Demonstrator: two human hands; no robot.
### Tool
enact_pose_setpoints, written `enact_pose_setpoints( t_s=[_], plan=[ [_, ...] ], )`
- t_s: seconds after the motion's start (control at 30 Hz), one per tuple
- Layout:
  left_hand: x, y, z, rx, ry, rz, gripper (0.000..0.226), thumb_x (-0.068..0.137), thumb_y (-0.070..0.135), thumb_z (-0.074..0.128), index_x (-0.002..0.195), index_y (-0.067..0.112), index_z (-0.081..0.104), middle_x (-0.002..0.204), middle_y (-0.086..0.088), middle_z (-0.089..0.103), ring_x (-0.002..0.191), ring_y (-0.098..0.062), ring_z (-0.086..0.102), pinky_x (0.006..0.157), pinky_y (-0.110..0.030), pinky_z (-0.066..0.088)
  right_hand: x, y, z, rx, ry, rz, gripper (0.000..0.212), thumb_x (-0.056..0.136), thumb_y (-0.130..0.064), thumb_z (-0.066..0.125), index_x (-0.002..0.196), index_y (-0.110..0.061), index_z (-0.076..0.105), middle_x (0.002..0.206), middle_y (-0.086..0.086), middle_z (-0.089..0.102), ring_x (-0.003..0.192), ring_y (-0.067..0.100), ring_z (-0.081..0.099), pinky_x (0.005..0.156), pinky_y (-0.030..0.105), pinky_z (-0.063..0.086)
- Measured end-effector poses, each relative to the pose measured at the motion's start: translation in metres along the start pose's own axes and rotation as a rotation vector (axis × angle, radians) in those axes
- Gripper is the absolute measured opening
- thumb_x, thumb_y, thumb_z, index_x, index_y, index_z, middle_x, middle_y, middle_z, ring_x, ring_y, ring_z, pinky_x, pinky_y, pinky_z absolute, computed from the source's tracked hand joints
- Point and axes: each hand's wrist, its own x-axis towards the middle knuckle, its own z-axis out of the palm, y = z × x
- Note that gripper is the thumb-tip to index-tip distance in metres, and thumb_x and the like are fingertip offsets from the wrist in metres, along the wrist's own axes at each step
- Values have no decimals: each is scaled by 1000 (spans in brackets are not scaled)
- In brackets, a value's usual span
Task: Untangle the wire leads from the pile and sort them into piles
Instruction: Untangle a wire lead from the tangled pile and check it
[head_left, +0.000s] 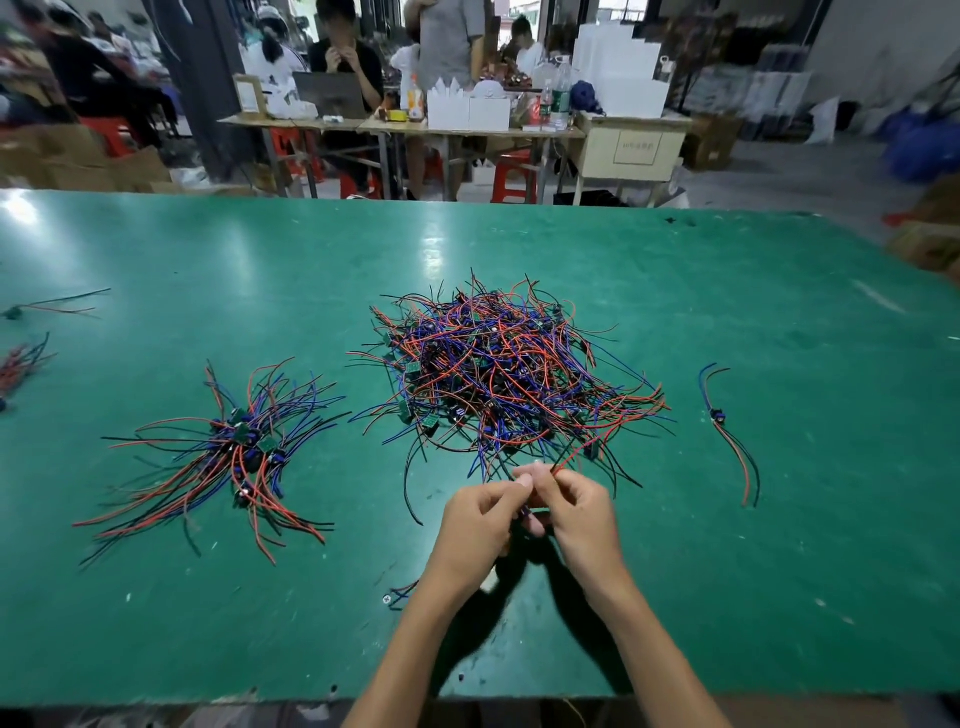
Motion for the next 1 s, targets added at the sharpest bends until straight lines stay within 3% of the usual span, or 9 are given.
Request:
enact_pose_setpoints(
  t_s=[0.13,0.23,0.33,0.43,0.6,0.73,0.83,0.93,1.0],
  plan=[
    [-4,5,-13,105,-22,-25,26,97,43,63,98,21,76,61,3,70,44,-10,45,46,-17,38,4,-4,-1,132,100,84,27,101,-30,60,91,-13,77,85,17,76,69,30,70,60,36,61],
    [-6,6,-23,206,-6,-12,17,93,33,72,107,23,75,77,-1,76,54,-9,57,54,-21,46,7,-10,-6,263,129,174,30,102,-34,59,100,-8,73,87,18,77,68,34,74,56,33,61],
    [-8,7,-30,335,36,69,9,93,22,72,99,23,79,73,4,74,59,-9,60,58,-22,46,10,-14,-8,318,130,189,30,101,-36,60,102,-9,73,84,19,76,68,36,75,55,31,60],
    [-6,9,-33,401,67,100,11,95,30,69,91,28,79,71,12,73,66,-20,62,63,-31,47,13,-20,-8,365,132,188,30,100,-36,61,102,-10,74,82,19,76,68,33,76,54,28,59],
    [-5,9,-32,359,117,117,9,92,34,72,85,32,77,72,12,73,50,-4,46,52,-17,38,15,-25,-11,354,95,166,30,98,-38,62,105,-11,75,85,17,77,69,31,76,55,28,60],
    [-5,9,-32,371,172,146,11,94,34,70,85,32,77,70,13,72,45,-1,42,51,-14,35,11,-28,-16,312,-98,132,38,89,-43,67,115,-15,70,101,13,78,85,32,77,69,29,61],
    [-3,10,-32,339,195,146,10,93,32,71,86,30,78,70,14,72,46,1,47,51,-11,36,9,-26,-21,331,-179,88,32,86,-24,74,116,-13,70,107,16,76,92,34,76,77,31,61],
    [-2,11,-35,325,184,135,12,93,36,71,85,31,79,71,11,73,43,-3,39,48,-13,33,13,-24,-26,386,-111,63,28,87,-5,73,115,-6,69,104,18,76,93,32,74,80,30,60],
    [-1,12,-38,303,182,124,14,92,38,71,84,30,79,70,9,73,42,-4,34,47,-14,30,17,-26,-31,455,-65,78,33,84,-6,73,116,-5,67,103,17,76,92,27,74,79,27,60]
  ],
)
